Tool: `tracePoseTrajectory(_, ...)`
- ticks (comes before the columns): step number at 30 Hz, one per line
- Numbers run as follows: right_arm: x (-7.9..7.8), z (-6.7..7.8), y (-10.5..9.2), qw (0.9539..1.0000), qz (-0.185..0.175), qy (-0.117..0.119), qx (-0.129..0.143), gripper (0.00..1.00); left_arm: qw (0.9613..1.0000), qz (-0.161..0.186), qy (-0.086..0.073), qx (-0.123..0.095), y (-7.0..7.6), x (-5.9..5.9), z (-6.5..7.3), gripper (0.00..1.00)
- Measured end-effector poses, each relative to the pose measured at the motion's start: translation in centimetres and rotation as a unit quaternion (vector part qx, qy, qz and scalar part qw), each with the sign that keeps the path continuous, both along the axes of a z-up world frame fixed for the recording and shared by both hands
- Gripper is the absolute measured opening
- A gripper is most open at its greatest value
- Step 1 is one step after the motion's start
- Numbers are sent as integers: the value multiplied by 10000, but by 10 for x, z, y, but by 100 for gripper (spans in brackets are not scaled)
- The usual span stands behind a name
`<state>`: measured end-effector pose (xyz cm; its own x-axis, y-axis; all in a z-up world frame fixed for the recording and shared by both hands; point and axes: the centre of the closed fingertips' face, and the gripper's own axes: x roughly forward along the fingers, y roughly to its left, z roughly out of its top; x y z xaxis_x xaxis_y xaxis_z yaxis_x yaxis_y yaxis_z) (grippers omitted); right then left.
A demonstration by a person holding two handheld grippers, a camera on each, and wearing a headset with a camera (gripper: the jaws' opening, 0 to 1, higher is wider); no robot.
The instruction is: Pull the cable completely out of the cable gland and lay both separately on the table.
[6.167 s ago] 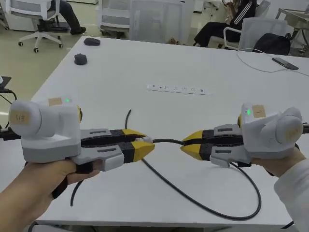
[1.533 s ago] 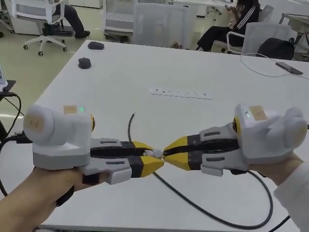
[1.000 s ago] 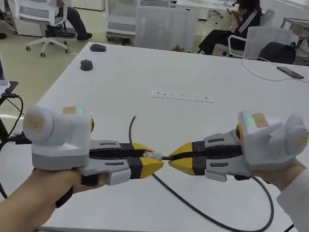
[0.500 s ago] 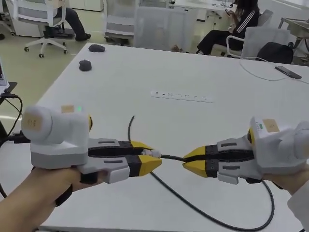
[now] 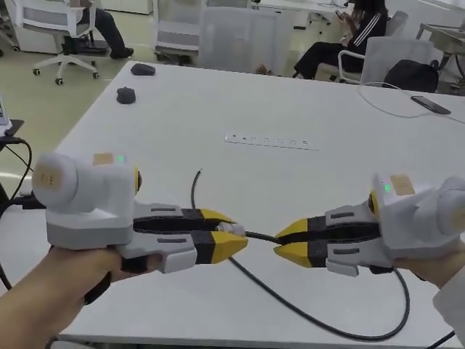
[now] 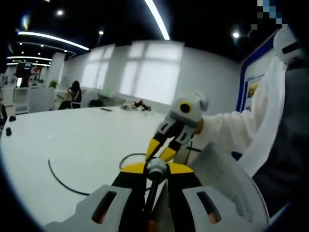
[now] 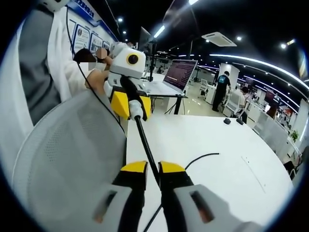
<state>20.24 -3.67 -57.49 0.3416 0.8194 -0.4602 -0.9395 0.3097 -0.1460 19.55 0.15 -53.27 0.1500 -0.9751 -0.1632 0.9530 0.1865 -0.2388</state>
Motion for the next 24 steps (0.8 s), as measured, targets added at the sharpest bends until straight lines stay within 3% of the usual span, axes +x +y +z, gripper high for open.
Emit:
tracePoseTrajectory(9,-6,26,31,9988,306,-329,188,12,10000,-53,-60,-28,-1,-1,2,16)
tracePoseTrajectory(18,-5,24,37,9982,475,-348,90,7,9999,-44,-123,-52,-1,0,3,16)
tracePoseTrajectory(24,-5,23,37,9981,517,-322,76,6,10000,-26,-26,-71,-1,1,3,16)
